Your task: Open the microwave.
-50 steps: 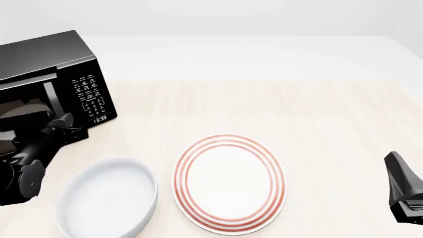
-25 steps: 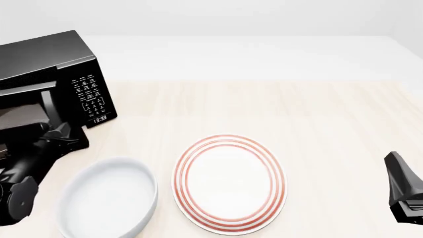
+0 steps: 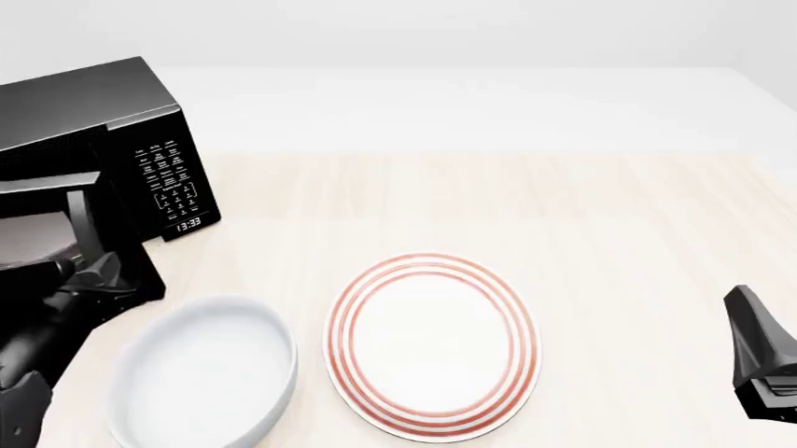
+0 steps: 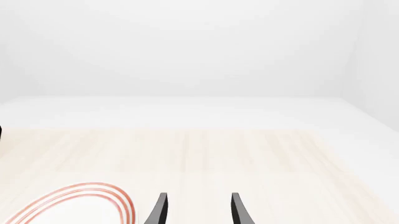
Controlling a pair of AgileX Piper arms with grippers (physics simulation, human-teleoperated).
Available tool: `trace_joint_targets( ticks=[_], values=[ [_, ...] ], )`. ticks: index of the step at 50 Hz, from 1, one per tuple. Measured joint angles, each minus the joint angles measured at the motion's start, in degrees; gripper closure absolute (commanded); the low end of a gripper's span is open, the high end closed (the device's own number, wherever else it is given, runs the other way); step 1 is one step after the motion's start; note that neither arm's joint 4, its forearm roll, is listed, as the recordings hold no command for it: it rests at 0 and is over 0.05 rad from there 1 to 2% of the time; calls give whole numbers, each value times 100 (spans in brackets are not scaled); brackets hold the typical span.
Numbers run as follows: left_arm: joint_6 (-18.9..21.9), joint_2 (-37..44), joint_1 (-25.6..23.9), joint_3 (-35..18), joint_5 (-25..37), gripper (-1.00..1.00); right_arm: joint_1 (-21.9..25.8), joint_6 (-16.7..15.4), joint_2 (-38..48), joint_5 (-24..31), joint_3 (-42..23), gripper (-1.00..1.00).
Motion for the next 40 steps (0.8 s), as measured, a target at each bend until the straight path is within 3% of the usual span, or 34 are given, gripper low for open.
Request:
trace_joint_targets(
  ticks=[16, 40],
  values=[
    [61, -508, 73, 599, -79, 100, 0, 0, 0, 0, 0, -100],
    [176, -1396, 185, 607, 1123, 100, 0, 0, 0, 0, 0, -100]
  ],
)
